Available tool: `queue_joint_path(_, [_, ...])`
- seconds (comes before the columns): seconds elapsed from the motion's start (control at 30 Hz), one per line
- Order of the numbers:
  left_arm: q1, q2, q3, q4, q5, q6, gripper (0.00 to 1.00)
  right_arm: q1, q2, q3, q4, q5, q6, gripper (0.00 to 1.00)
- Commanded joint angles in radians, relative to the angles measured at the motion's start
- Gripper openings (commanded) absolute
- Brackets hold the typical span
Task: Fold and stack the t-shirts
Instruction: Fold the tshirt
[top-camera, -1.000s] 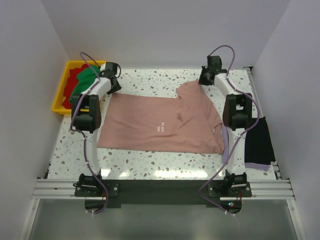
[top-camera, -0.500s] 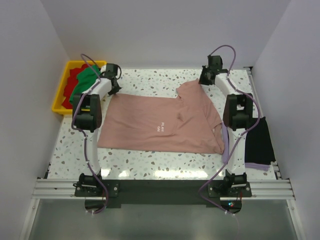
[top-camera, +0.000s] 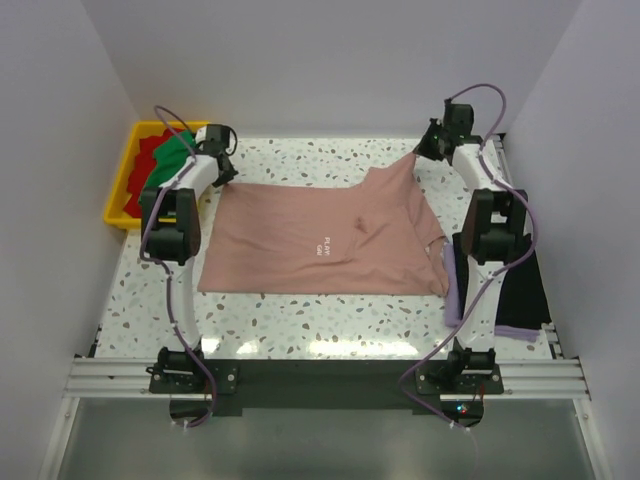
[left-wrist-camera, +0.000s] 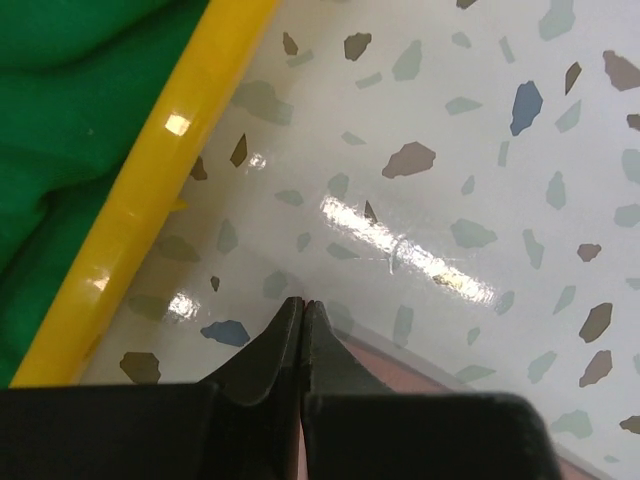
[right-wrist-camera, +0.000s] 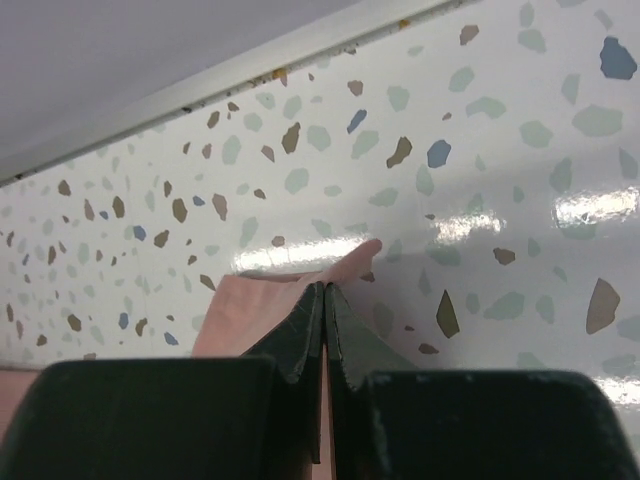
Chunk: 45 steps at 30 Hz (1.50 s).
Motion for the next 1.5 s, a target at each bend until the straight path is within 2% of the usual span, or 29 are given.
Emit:
queue_joint_path(0.0, [0.025,-0.075,0.031,0.065,0.009,0.028,0.0,0.002,-0.101,0.0,0.101,-0.04,0.026,0.0])
queue_joint_path(0.2, [0.045,-0.078,0.034,0.099,0.057,0.037,0.0,0.002,-0.134,-0.015,0.123,-0.056,0.024,0.0])
queue_joint_path(0.5, [0.057,-0.13,-0.009,0.134,0.098,0.04,0.0,0.002,-0.239,-0.125,0.146,-0.071,0.016,0.0])
queue_joint_path(0.7, [0.082,-0.205,-0.115,0.174,0.144,0.031,0.0,0.002,-0.37,-0.312,0.181,-0.062,0.021,0.0])
queue_joint_path(1.2, [0.11,-0.389,-0.365,0.174,0.155,-0.022,0.0,0.002,-0.79,-0.832,0.216,-0.008,0.098,0.0])
queue_joint_path(1.47, [0.11,-0.491,-0.489,0.18,0.163,-0.041,0.0,0.002,-0.919,-0.961,0.156,0.042,0.121,0.0])
